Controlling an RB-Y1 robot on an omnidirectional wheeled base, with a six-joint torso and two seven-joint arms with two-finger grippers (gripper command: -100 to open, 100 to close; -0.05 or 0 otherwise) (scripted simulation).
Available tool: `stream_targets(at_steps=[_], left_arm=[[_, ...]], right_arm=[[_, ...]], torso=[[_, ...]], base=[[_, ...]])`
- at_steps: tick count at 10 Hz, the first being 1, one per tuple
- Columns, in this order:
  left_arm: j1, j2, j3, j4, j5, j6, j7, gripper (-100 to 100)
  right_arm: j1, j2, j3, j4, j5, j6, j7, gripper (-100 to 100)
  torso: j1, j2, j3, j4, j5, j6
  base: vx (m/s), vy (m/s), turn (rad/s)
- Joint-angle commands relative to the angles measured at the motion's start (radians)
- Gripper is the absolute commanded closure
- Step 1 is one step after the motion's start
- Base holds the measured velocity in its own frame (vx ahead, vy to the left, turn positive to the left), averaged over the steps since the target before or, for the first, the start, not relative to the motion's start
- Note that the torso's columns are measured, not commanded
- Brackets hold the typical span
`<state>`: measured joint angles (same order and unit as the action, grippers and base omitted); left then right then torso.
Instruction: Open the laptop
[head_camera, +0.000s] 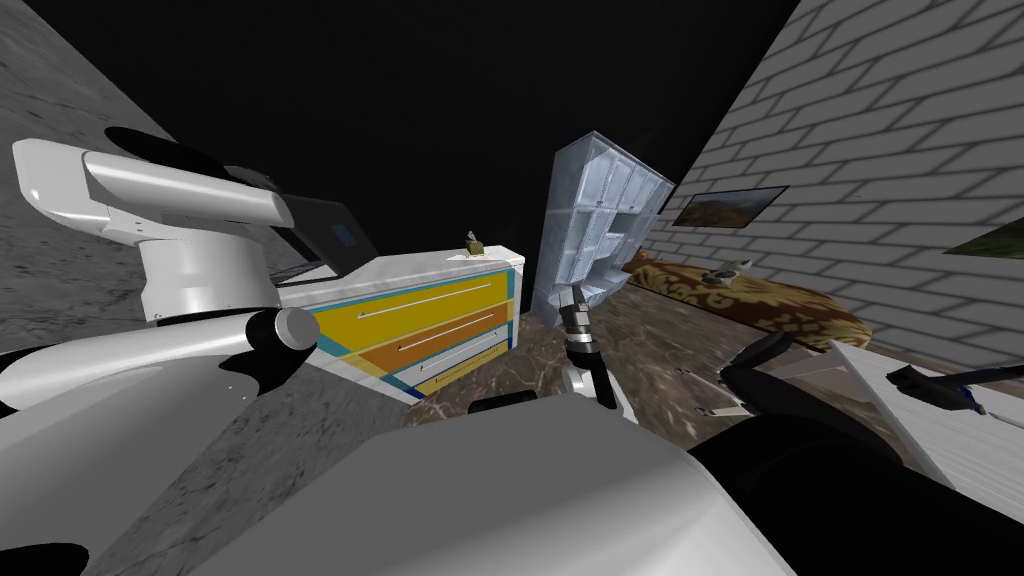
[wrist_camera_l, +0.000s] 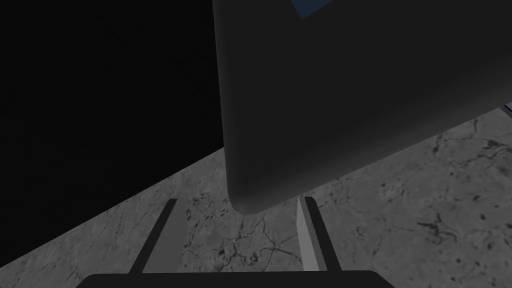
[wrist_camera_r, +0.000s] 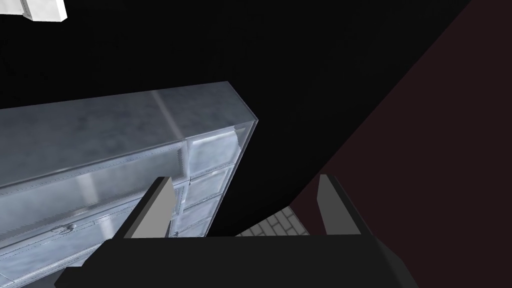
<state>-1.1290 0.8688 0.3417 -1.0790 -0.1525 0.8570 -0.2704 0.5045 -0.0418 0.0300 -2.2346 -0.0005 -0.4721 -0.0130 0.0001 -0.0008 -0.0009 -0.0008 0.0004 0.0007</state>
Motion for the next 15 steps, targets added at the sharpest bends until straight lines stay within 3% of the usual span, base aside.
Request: stream_targets(at_steps=[1, 6, 7, 8, 14, 15], left_arm=[[-0.027, 0.005, 0.047, 0.011, 0.023, 0.045, 0.034, 100], [-0.088, 0.018, 0.157, 0.037, 0.077, 0.151, 0.113, 100], [-0.08, 0.016, 0.139, 0.032, 0.068, 0.133, 0.098, 100], [-0.064, 0.013, 0.115, 0.029, 0.052, 0.111, 0.086, -100], [-0.005, 0.002, 0.021, 0.015, -0.006, 0.017, 0.028, -100], [-0.01, 0.003, 0.031, 0.014, 0.0, 0.031, 0.035, -100]], right_arm=[[0.0, 0.0, 0.0, 0.0, 0.0, 0.0, 0.0, 0], [0.0, 0.0, 0.0, 0.0, 0.0, 0.0, 0.0, 0], [0.0, 0.0, 0.0, 0.0, 0.0, 0.0, 0.0, 0], [0.0, 0.0, 0.0, 0.0, 0.0, 0.0, 0.0, 0], [0.0, 0.0, 0.0, 0.0, 0.0, 0.0, 0.0, 0], [0.0, 0.0, 0.0, 0.0, 0.0, 0.0, 0.0, 0]], torso=[[0.001, 0.002, 0.002, 0.001, 0.0, -0.001], [-0.001, 0.001, 0.001, 0.001, -0.001, 0.0], [-0.001, 0.001, 0.001, 0.001, -0.001, -0.001], [-0.003, 0.001, 0.001, 0.001, -0.001, 0.0], [0.001, 0.001, 0.001, 0.001, 0.0, -0.001], [0.002, 0.001, 0.001, 0.001, 0.0, -0.001]], base=[[0.009, 0.063, 0.045], [0.005, 0.08, 0.038], [0.003, 0.04, 0.009], [0.024, -0.029, -0.025], [0.029, -0.075, -0.019], [0.013, -0.027, -0.003]])
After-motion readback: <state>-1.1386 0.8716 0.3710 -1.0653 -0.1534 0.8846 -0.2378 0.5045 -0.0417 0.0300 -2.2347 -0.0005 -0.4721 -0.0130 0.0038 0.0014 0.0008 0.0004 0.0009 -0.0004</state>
